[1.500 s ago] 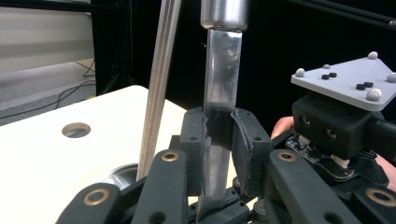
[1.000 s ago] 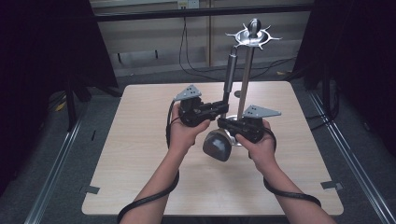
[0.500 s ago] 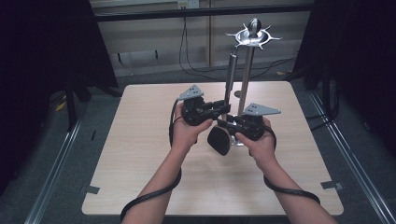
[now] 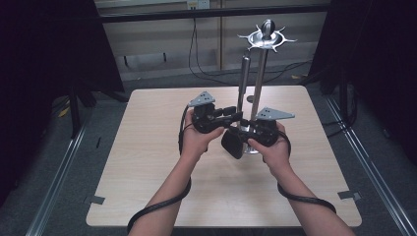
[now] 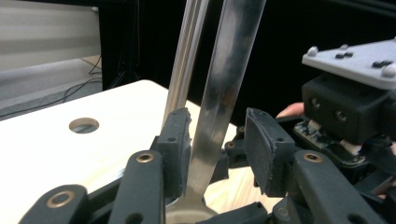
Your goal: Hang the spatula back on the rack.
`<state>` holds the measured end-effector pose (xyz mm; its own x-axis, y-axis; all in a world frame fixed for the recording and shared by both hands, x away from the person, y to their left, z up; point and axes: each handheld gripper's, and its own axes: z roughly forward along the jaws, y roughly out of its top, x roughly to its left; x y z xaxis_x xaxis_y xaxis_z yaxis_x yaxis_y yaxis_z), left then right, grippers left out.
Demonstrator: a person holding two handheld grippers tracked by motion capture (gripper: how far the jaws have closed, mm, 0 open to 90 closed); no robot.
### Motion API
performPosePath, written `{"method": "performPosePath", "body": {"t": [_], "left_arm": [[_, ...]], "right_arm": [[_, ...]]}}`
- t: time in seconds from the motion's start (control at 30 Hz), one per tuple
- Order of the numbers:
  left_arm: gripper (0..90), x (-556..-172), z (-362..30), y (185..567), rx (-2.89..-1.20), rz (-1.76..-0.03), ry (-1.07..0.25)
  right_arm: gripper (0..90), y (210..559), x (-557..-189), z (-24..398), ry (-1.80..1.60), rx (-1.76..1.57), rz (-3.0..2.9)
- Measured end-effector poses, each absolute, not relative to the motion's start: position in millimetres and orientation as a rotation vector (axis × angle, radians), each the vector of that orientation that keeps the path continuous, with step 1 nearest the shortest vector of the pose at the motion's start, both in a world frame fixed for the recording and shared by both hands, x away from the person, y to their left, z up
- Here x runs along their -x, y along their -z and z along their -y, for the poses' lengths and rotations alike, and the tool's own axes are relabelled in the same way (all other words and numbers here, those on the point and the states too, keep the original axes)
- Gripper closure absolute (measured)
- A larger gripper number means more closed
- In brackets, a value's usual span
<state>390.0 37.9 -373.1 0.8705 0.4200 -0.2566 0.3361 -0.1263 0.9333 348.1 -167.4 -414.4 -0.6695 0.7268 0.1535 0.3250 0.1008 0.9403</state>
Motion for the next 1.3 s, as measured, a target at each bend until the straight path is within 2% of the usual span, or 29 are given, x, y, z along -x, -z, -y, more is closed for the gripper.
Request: {"method": "performPosePath", "body": {"t": [0.3, 0.67, 0.8, 1.3], "left_arm": [[51.8, -391.8, -37.6, 375.9, -1.718, -0.591, -0.103], [27.7, -385.2, -47.3, 376.3, -1.701, -0.606, -0.167], [23.4, -381.7, -54.3, 377.9, -1.697, -0.6, -0.187], [16.5, -368.3, -77.4, 387.3, -1.711, -0.62, -0.237]], "right_arm": [[41.7, 416.7, -352.2, 167.9, -1.589, -1.048, -2.043], [28.3, 413.9, -346.8, 176.0, -1.561, -1.046, -2.042], [24.2, 412.6, -340.5, 185.0, -1.557, -1.049, -2.034], [13.6, 417.5, -316.3, 208.6, -1.523, -1.027, -2.058]]}}
